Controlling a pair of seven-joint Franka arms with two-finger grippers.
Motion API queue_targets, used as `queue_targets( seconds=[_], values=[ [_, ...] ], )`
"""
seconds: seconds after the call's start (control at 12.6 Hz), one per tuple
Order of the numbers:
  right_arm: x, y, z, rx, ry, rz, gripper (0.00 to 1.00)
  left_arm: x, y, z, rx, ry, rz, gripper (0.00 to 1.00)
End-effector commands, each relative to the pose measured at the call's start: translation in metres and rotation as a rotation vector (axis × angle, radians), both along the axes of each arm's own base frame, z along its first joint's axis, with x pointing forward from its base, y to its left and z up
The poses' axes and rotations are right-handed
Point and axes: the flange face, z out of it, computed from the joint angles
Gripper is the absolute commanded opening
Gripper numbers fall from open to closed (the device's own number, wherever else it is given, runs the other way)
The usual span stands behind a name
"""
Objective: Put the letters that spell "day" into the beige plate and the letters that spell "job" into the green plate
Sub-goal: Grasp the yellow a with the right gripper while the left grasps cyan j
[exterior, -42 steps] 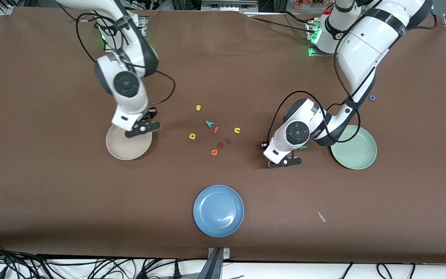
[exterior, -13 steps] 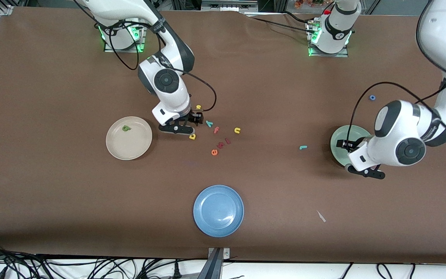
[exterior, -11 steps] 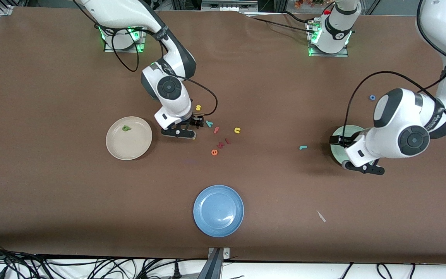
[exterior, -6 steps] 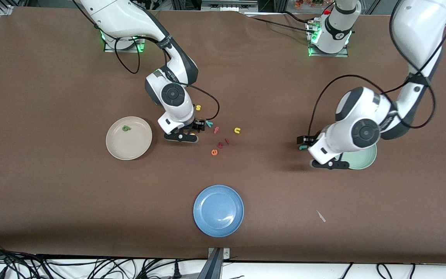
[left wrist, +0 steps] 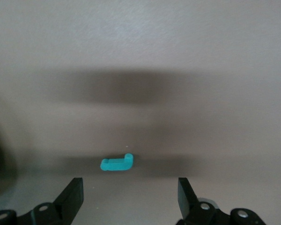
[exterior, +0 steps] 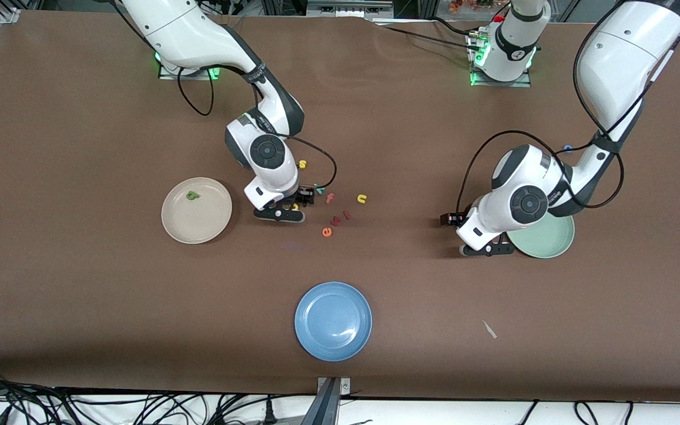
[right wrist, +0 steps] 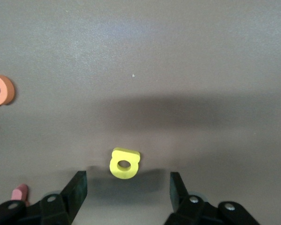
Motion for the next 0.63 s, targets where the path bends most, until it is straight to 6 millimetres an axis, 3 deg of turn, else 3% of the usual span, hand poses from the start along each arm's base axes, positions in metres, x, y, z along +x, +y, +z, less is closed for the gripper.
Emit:
queue_targets(
  seconds=[0.0,0.16,0.32,0.56],
  values=[
    [0.005,0.005,-0.007,-0.01,-0.012,0.015,0.77,-0.004,-0.001,-0.016,0.049,-0.033,0.051,0.89],
    [0.007,0.003,-0.007,-0.014,-0.017,0.019,0.73,-0.006,-0.002,-0.031,0.074,-0.052,0.078,0.89],
    [0.008,0.002,-0.009,-0.019,-0.02,0.025,0.72,-0.008,-0.002,-0.035,0.073,-0.05,0.092,0.81],
    [0.01,0.003,-0.007,-0.017,-0.027,0.034,0.55,-0.011,-0.002,-0.037,0.075,-0.041,0.09,0.66]
  ],
)
